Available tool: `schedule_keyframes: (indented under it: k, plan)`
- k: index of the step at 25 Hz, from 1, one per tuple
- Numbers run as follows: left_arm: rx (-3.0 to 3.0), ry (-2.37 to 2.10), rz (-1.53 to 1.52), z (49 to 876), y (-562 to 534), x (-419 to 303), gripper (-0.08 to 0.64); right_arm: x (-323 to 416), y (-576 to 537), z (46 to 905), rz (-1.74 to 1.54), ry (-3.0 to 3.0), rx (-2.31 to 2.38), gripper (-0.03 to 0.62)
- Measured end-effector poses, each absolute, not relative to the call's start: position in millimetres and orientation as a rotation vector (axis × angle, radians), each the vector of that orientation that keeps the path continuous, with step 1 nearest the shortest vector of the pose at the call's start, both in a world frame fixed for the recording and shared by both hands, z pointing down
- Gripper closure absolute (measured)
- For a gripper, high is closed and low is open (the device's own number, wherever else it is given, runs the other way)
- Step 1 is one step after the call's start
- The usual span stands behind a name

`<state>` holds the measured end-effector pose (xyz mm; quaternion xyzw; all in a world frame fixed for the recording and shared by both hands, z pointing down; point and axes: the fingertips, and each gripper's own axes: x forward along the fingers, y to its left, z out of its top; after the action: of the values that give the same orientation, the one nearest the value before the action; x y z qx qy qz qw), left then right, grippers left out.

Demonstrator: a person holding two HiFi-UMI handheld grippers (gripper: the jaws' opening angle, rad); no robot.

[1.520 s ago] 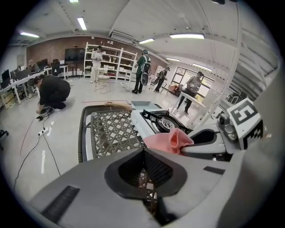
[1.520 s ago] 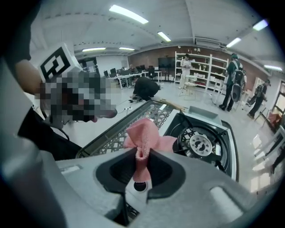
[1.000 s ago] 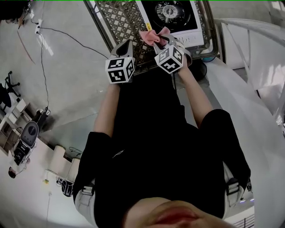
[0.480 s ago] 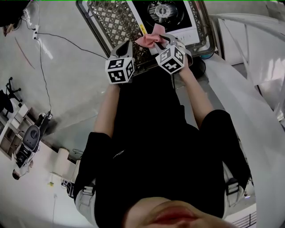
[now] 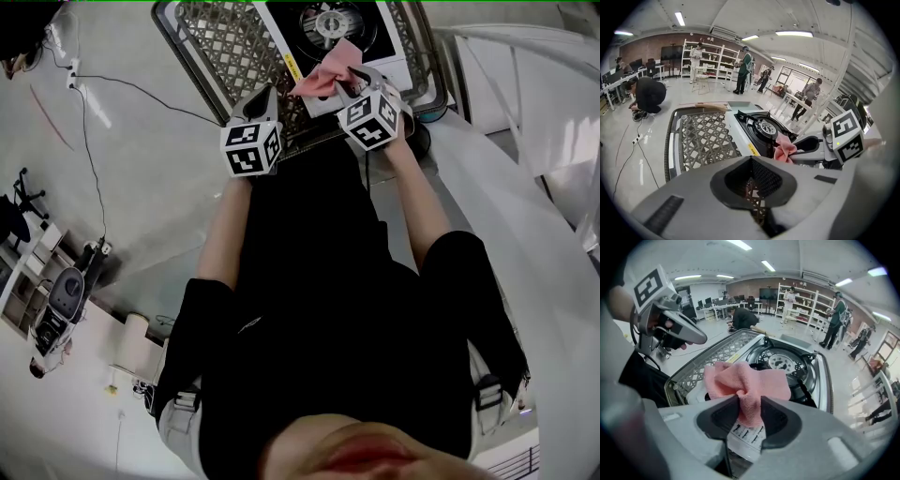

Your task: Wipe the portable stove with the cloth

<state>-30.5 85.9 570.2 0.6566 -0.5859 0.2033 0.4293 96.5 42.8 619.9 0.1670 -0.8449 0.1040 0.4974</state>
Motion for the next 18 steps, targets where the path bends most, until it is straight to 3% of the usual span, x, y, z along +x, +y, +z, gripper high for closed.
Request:
schedule_keyframes:
  k: [18]
  plan:
    - [1.659,-1.425,0.539,575.5,75.6,-13.0,0.56,136.8,13.7,619.6,0.308,-2.024,0.555,0.449]
